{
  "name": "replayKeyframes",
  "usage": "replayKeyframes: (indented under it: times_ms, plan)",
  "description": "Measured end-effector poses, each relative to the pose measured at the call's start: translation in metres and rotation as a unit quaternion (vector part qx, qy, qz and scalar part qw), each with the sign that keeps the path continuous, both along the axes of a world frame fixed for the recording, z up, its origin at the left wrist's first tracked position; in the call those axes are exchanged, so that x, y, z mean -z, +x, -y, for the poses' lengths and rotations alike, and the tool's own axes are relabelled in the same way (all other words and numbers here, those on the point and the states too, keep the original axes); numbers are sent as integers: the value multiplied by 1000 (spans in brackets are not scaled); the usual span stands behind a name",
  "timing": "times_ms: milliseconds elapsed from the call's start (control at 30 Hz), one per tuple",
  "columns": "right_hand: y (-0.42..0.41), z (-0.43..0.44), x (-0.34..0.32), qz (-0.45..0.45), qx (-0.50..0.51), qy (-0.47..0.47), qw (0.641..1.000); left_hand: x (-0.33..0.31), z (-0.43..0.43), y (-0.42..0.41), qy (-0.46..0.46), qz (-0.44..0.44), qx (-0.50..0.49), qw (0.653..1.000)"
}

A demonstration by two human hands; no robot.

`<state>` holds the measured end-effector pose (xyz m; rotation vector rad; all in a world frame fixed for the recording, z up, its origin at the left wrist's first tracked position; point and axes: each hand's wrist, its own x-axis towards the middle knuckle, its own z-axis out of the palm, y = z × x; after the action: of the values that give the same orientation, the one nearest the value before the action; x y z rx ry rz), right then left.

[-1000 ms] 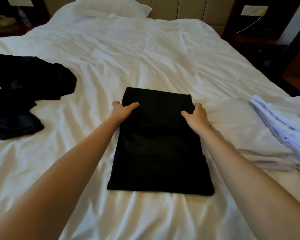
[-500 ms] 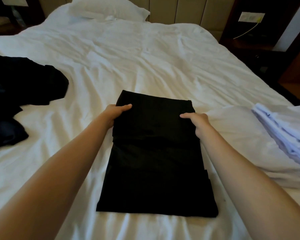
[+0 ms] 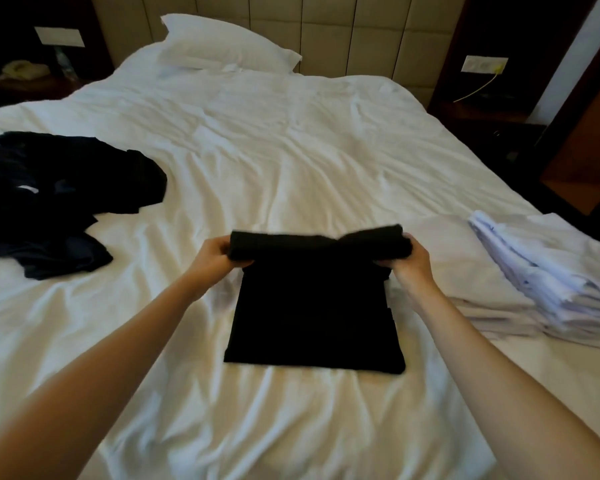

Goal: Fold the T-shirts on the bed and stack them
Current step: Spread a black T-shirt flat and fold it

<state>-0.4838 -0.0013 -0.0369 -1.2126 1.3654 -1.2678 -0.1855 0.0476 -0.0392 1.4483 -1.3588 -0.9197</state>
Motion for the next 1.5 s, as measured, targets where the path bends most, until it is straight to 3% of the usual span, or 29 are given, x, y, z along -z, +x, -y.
replayKeyframes:
  times_ms: [133, 233, 333, 367, 433, 533, 600, 667, 800, 867, 967, 1033, 1133, 1233, 1367, 1500]
  plan:
    - [-9, -34, 27, -192, -48, -42, 979, 26, -33, 3, 26, 46, 53, 997]
    - [-13, -46, 32, -200, -28, -40, 979, 35, -45, -1, 29, 40, 46, 998]
    - [-24, -54, 39, -278, 13, -58, 959, 34, -54, 0, 25, 65, 59, 996]
    - [-26, -61, 40, -247, -15, -35, 968, 35, -56, 3, 29, 104, 65, 992]
    - [-35, -66, 51, -281, -59, -14, 958, 38, -60, 7, 39, 182, 57, 981]
    - [-34, -72, 40, -189, -34, 40, 981, 45, -66, 6, 53, 182, -10, 982]
    - [-29, -72, 28, -65, 22, 104, 992, 49, -69, 1, 82, 94, -90, 988]
    - [-21, -76, 17, 30, 23, 201, 979, 50, -73, -8, 142, -66, -153, 976]
    - [-10, -85, 10, 82, -81, 339, 934, 32, -98, -33, 266, -232, -144, 925]
    - [-7, -93, 7, 129, -94, 358, 920, 34, -112, -43, 289, -321, -153, 889]
    - [-4, -104, 5, 170, -109, 335, 920, 40, -127, -64, 228, -535, -174, 795]
    - [0, -112, 4, 169, -113, 311, 928, 45, -134, -88, 206, -580, -159, 772]
    - [4, -120, -2, 169, -122, 287, 935, 51, -135, -118, 191, -527, -142, 816]
    - [5, -126, -9, 196, -120, 258, 938, 37, -124, -128, 155, -495, -171, 838]
    - [-7, -126, -24, 223, -102, 190, 951, 5, -93, -139, 95, -403, -142, 899]
    - [-35, -114, -41, 284, -62, 120, 949, -32, -52, -158, 80, -400, -44, 912]
